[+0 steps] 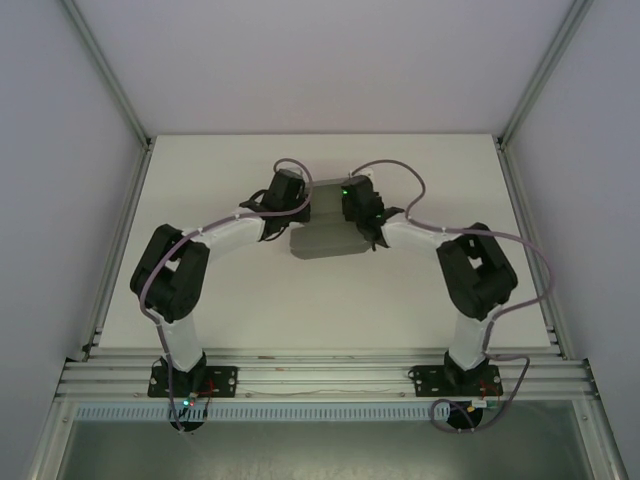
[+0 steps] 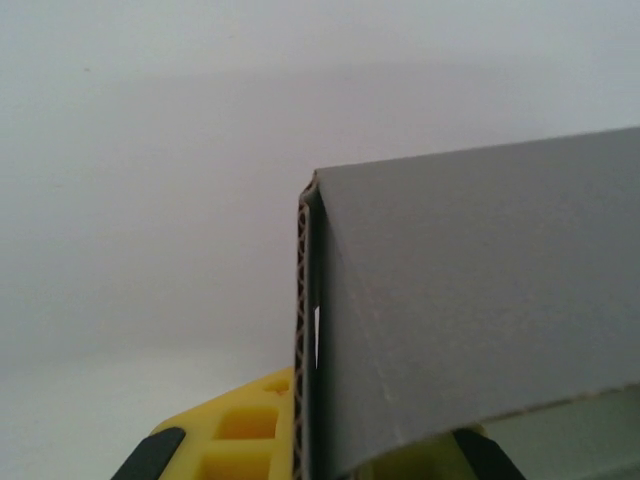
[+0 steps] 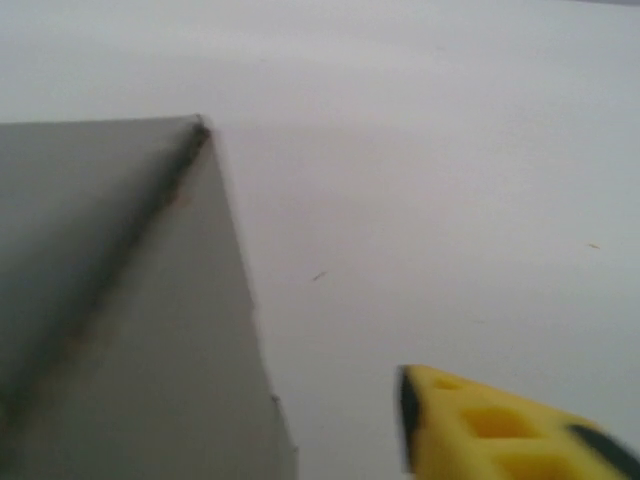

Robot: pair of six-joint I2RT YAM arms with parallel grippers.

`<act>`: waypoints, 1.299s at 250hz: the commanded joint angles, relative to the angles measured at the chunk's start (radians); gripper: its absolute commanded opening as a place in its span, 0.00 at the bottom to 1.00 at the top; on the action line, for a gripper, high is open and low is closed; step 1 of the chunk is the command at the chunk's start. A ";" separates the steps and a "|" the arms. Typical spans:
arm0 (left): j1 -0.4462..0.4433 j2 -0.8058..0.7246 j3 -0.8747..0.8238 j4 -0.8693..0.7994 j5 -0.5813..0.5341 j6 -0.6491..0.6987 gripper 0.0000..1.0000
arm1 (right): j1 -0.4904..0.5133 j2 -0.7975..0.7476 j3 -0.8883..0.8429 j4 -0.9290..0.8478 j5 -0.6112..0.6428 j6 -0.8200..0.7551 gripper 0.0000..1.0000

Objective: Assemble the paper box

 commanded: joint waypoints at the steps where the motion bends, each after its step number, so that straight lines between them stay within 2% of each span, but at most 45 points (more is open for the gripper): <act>1: 0.010 -0.035 -0.005 -0.023 -0.011 -0.001 0.00 | -0.014 -0.116 -0.061 0.154 -0.356 -0.108 0.74; 23: 0.011 -0.044 -0.012 -0.013 0.003 0.009 0.00 | -0.013 -0.190 -0.112 0.190 -0.495 -0.117 1.00; 52: 0.016 -0.064 -0.026 0.001 0.026 0.045 0.00 | -0.014 -0.280 -0.169 0.228 -0.491 -0.077 1.00; 92: 0.054 -0.091 -0.024 -0.017 0.166 0.163 0.00 | -0.022 -0.408 -0.234 0.226 -0.275 0.029 1.00; 112: 0.090 -0.095 0.006 -0.079 0.167 0.160 0.00 | -0.030 -0.459 -0.240 0.149 -0.141 0.088 1.00; 143: 0.099 -0.119 0.017 -0.105 0.141 0.178 0.00 | -0.034 -0.439 -0.210 0.016 -0.218 0.019 1.00; 177: 0.097 -0.120 0.023 -0.118 0.165 0.161 0.00 | -0.037 -0.364 -0.149 0.000 -0.324 0.007 0.90; 209: 0.097 -0.116 0.017 -0.117 0.142 0.135 0.00 | -0.036 -0.288 -0.076 -0.034 -0.444 -0.004 0.81; 227: 0.097 -0.119 0.011 -0.107 0.139 0.125 0.00 | -0.037 -0.235 -0.034 -0.075 -0.448 -0.004 0.71; 261: 0.096 -0.113 0.017 -0.106 0.138 0.116 0.00 | -0.037 -0.154 0.019 -0.107 -0.456 0.009 0.61; 284: 0.093 -0.109 0.022 -0.106 0.141 0.113 0.00 | -0.037 -0.105 0.056 -0.123 -0.401 0.031 0.42; 325: 0.077 -0.109 0.027 -0.112 0.118 0.105 0.00 | -0.036 -0.030 0.131 -0.176 -0.236 0.060 0.28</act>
